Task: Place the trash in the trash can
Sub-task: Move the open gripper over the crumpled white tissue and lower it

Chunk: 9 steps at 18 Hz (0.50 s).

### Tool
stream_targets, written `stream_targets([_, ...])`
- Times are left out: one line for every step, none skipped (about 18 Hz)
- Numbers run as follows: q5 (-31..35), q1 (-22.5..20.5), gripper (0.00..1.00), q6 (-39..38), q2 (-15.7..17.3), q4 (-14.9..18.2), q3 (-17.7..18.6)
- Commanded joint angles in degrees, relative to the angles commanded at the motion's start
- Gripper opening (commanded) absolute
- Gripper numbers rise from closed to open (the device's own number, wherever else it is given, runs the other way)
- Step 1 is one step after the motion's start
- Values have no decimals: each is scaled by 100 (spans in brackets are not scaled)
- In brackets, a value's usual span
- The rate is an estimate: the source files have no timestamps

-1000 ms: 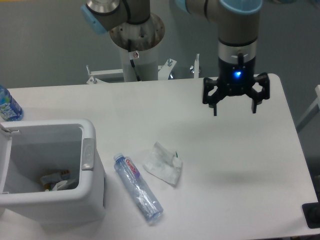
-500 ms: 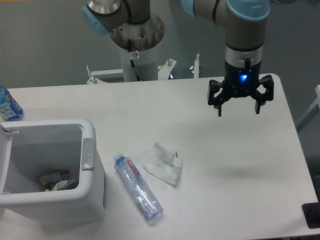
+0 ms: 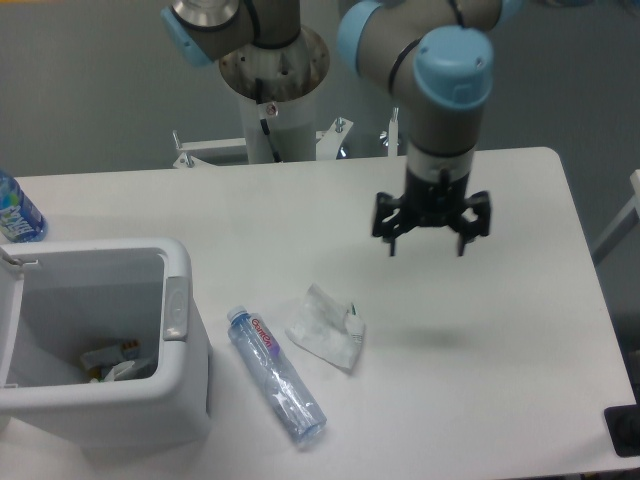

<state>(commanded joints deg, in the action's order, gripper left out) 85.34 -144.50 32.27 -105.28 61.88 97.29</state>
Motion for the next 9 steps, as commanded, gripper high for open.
stream_targets([0,97,100,-97,-114,0,44])
stream_targets([9,211,100,-176,-194,0,53])
stream_targets([9,281,100,-194,-273,0,71])
stream_targets([9,317,100,-194,-387,-9,97])
stream_targets([26,352,100,-229,-510,-26,158])
stream_targets([61,431,100,-273,-598,-35,176])
stream_targets([62,458,100,-317,-608,-35,185])
stream_targets([53,467,100,-387,-625,-18,194])
stream_targets([53,493,100,-483,-651,-26,203])
